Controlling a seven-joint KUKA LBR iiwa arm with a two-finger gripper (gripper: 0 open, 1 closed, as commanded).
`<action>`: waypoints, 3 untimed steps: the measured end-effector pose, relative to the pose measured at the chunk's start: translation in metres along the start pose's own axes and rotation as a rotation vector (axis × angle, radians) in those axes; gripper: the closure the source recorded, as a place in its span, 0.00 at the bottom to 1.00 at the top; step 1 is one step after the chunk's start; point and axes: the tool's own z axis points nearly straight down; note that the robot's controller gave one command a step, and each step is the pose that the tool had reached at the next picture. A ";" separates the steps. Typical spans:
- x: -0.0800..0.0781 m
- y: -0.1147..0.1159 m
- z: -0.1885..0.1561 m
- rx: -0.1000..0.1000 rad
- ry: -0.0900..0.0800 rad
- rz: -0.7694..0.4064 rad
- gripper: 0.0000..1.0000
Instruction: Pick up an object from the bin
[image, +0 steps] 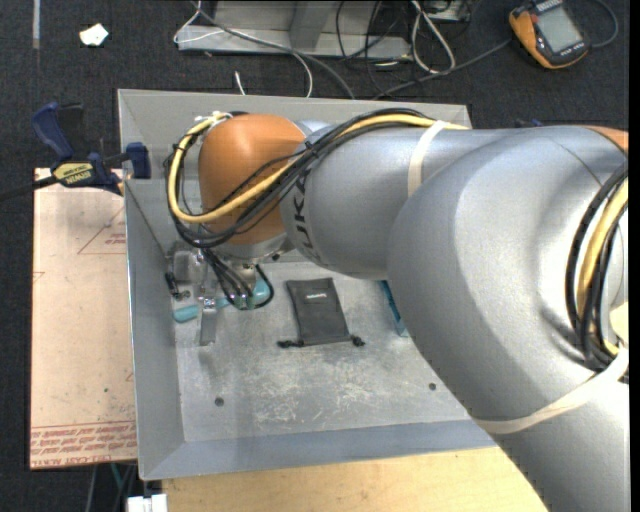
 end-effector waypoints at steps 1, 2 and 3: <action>0.003 -0.038 -0.042 0.001 0.006 -0.081 0.00; 0.011 -0.039 -0.072 -0.001 0.004 0.122 0.00; 0.004 -0.053 -0.078 0.001 0.002 0.051 0.00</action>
Offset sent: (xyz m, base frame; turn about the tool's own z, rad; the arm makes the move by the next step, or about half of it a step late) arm -0.0169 -0.0333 0.0818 0.1664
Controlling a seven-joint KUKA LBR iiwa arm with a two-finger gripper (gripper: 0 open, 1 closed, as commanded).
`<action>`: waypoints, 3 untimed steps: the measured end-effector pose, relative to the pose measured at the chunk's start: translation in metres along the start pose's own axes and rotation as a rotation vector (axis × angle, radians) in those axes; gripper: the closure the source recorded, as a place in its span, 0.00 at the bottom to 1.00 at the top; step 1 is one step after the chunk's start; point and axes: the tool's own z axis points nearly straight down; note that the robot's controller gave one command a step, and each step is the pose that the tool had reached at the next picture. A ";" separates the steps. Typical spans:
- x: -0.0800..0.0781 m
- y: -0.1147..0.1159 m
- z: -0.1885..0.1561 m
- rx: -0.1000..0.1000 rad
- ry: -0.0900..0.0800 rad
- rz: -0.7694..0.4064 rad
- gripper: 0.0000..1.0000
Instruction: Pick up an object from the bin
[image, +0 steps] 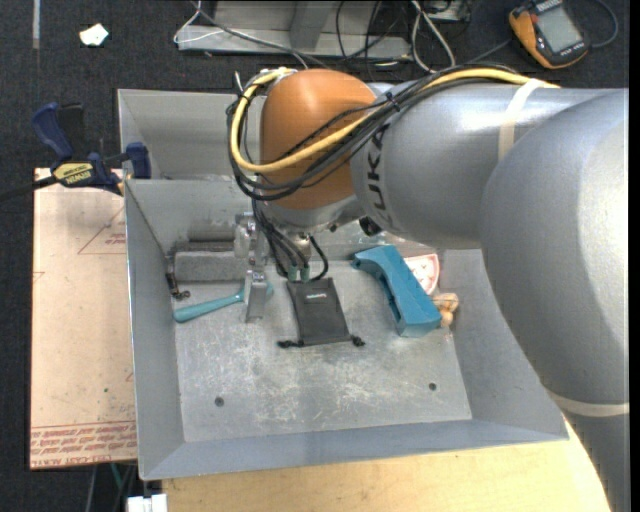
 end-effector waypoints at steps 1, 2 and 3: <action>0.003 -0.031 0.005 -0.002 0.000 -0.043 0.00; 0.006 -0.045 -0.001 -0.002 0.000 0.155 0.00; -0.004 -0.063 0.027 -0.003 -0.003 -0.040 0.00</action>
Offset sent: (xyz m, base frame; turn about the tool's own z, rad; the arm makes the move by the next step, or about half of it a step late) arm -0.0109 -0.0587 0.0098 -0.0434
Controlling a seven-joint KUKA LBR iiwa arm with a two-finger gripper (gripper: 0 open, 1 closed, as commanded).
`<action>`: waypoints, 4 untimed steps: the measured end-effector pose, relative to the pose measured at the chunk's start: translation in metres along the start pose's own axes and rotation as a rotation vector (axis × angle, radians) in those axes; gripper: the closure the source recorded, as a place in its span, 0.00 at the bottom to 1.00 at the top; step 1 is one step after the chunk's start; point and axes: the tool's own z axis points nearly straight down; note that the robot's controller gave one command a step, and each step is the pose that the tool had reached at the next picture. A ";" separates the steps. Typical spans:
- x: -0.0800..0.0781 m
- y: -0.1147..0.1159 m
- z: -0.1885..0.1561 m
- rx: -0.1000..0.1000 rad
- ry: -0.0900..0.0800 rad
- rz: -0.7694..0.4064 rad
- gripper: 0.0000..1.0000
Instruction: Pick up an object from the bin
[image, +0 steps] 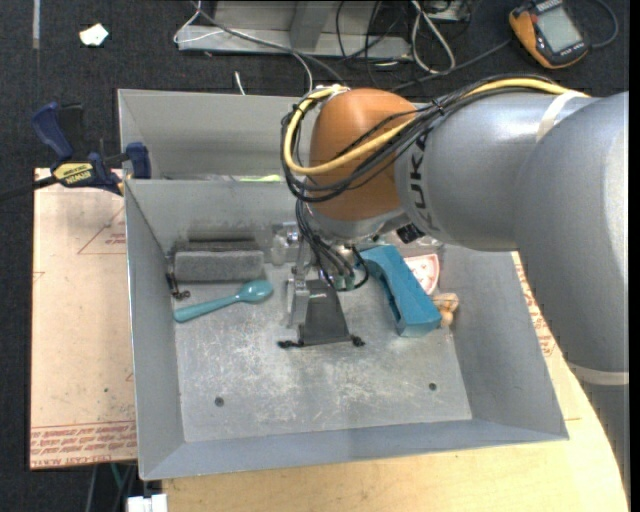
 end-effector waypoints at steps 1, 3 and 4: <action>0.018 -0.017 0.058 -0.002 -0.005 0.043 0.00; 0.031 -0.061 0.064 -0.005 0.002 0.048 1.00; 0.033 -0.057 0.063 -0.005 0.002 0.049 1.00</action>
Offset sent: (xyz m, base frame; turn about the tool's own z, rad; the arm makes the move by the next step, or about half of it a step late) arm -0.0146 -0.0813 -0.0746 0.0424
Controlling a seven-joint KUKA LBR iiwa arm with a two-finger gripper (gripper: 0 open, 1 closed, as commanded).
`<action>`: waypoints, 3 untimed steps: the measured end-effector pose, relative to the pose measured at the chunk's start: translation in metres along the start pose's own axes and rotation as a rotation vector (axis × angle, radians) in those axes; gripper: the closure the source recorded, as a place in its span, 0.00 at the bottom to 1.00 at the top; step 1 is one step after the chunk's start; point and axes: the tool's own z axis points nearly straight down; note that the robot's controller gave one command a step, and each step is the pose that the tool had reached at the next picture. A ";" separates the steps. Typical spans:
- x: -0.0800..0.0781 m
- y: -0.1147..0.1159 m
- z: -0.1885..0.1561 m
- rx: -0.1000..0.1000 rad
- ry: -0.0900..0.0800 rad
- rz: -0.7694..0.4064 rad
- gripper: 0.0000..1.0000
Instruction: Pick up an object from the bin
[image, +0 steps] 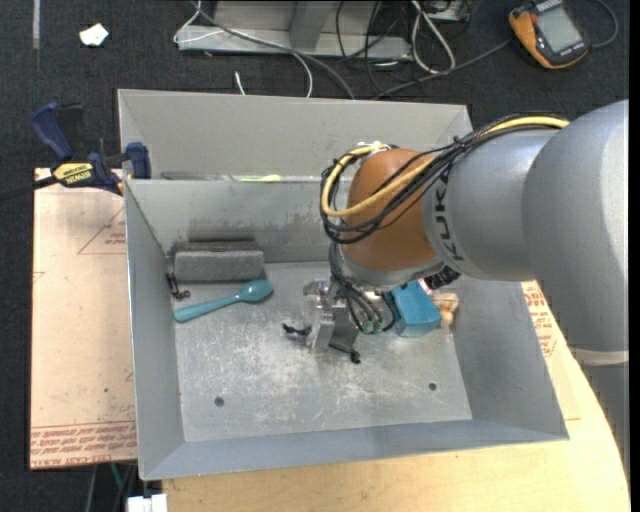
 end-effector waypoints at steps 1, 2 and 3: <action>-0.003 -0.007 0.004 -0.001 -0.001 -0.221 1.00; -0.041 -0.016 0.008 -0.002 -0.003 -0.452 1.00; -0.030 -0.024 0.008 -0.002 -0.008 -0.570 1.00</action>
Offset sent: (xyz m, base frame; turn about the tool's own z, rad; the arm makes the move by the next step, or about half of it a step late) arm 0.0433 -0.0205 -0.0113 -0.4563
